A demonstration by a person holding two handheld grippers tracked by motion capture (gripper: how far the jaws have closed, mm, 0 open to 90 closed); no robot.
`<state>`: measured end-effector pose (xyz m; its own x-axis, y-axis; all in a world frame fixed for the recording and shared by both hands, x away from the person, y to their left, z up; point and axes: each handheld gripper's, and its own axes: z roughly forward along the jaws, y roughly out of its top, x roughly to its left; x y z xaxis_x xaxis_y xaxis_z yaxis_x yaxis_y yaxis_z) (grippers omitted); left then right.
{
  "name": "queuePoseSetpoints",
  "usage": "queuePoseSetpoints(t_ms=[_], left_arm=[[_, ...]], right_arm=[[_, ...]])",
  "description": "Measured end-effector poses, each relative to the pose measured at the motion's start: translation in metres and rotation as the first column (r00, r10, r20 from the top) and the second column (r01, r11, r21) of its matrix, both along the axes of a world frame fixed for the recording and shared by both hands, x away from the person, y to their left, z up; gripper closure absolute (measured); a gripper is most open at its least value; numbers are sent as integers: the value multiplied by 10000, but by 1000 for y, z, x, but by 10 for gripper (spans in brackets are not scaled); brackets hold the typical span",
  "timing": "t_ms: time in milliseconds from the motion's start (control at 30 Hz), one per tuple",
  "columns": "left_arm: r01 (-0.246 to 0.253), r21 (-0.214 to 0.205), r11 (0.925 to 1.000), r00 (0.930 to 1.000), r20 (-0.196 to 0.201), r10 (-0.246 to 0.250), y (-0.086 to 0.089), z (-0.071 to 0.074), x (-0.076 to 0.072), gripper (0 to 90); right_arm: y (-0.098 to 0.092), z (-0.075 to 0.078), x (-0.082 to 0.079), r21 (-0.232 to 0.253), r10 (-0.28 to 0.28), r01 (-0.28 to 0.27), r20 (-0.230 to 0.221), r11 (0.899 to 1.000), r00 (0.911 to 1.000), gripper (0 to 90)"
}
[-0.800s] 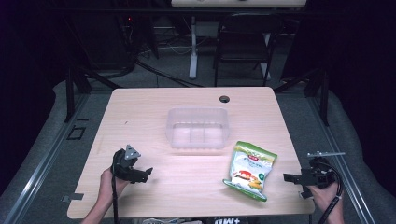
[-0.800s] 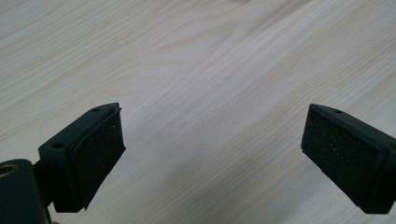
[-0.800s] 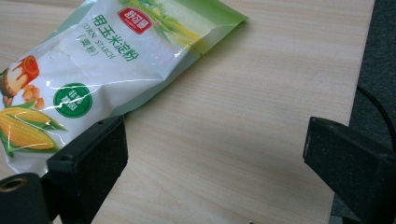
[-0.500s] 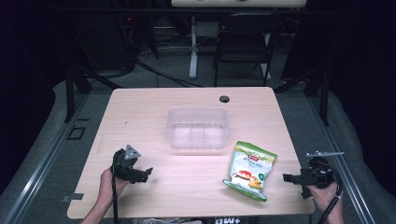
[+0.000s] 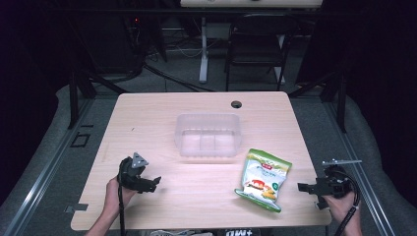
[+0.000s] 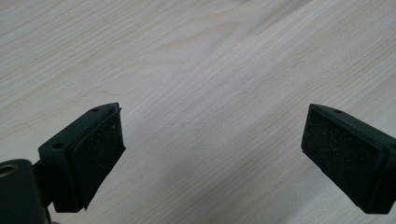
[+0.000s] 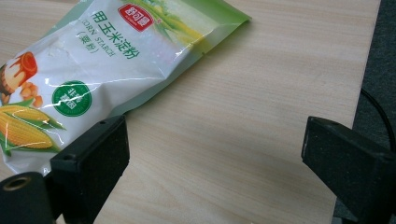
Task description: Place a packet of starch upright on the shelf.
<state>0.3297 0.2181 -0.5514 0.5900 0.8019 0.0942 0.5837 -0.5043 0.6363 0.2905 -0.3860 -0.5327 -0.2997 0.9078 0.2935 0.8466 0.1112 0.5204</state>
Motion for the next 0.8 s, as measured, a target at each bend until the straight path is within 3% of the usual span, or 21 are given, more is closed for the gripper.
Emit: queuePoseSetpoints(t_ms=[233,800], left_arm=[[63,17,10000,9999,-102,-63,0,-1,0,54],[60,93,9999,10000,-62,-60,-1,-2,1,55]], right_arm=[[3,0,3,-123,22,-22,-39,9999,10000,88],[14,-2,20,519,179,-178,-8,9985,9998,110]])
